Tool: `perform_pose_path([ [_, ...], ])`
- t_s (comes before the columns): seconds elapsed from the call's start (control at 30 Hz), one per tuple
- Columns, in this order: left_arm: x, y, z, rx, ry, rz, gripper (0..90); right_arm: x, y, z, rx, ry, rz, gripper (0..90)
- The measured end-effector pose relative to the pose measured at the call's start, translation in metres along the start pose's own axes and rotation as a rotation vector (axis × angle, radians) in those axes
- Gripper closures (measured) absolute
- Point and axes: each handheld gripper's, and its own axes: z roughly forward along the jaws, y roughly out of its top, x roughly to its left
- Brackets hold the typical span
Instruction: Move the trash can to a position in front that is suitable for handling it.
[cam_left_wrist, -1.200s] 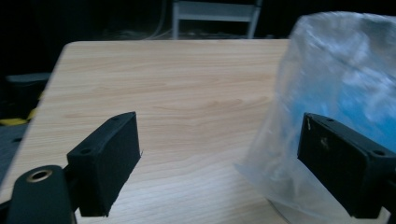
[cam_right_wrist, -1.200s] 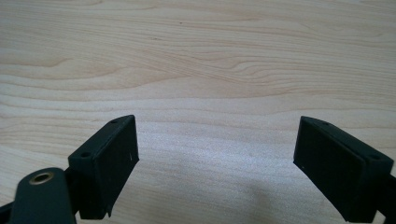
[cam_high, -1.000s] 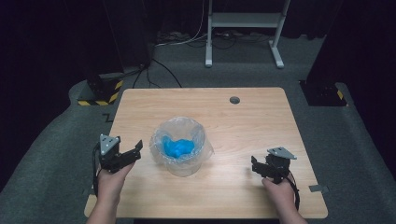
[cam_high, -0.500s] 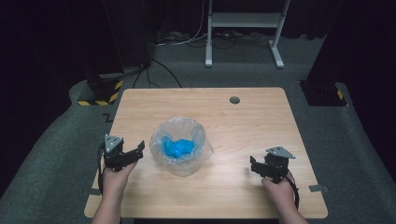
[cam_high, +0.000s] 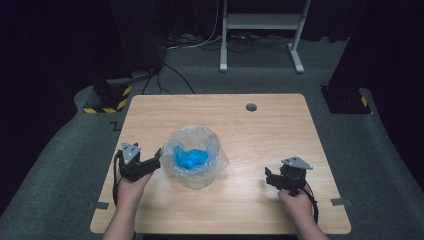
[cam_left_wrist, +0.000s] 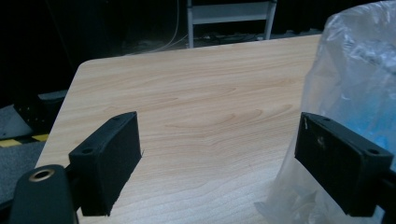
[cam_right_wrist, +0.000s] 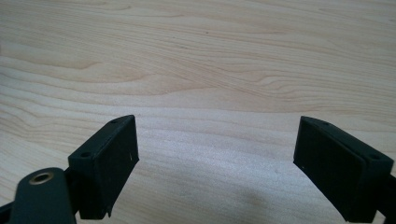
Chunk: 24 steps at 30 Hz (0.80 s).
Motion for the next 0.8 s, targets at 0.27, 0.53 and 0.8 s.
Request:
perform_pose_path([
  [0.27,-0.01,0.003,0.006,-0.013,-0.065,0.048,16.2,-0.006,-0.004,-0.003,0.007,0.005,0.011,13.7],
  [0.53,-0.019,0.005,0.007,-0.022,-0.105,0.067,17.2,-0.007,-0.006,-0.006,0.004,0.015,0.006,13.7],
  [0.8,-0.031,0.007,0.011,-0.027,-0.141,0.092,16.9,-0.009,-0.006,-0.008,-0.007,0.025,0.013,13.7],
])
